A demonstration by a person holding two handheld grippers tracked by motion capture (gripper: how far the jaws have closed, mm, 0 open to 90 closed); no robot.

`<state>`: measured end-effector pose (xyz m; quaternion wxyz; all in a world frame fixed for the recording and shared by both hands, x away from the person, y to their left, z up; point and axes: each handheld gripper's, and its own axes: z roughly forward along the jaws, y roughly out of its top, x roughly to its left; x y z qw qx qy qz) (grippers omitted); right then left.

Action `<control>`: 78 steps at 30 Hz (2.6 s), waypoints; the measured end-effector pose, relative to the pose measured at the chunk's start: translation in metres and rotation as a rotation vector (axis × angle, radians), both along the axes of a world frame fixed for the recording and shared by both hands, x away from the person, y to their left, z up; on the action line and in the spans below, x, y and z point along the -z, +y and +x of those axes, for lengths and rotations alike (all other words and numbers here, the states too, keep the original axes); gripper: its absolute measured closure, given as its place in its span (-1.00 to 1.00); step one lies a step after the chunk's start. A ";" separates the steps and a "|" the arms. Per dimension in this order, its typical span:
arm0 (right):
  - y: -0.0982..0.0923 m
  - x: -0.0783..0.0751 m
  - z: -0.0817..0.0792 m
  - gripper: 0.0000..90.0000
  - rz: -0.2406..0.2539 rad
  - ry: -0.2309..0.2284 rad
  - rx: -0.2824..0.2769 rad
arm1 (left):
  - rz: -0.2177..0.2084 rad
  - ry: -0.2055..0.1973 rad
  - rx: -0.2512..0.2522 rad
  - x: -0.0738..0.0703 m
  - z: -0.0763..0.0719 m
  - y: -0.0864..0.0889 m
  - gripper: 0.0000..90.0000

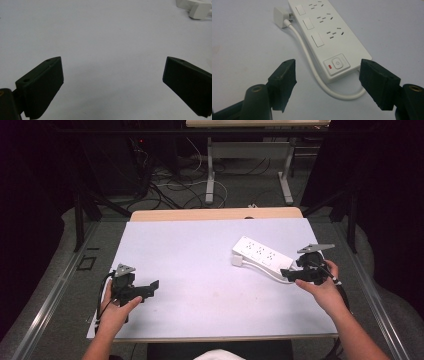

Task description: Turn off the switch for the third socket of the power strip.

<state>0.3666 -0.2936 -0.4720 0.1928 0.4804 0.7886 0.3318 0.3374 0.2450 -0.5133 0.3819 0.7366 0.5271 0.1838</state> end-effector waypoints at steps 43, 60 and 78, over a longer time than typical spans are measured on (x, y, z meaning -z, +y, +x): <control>0.036 -0.028 0.054 -0.15 -0.135 0.003 -0.080 | -0.002 -0.003 0.001 0.002 0.001 0.000 -0.93; 0.057 -0.022 0.075 -0.05 -0.060 0.021 -0.090 | -0.001 -0.003 -0.001 0.002 0.001 0.001 -0.92; 0.078 -0.020 0.098 0.11 -0.044 0.035 -0.092 | -0.004 -0.001 -0.006 0.003 0.001 0.002 -0.92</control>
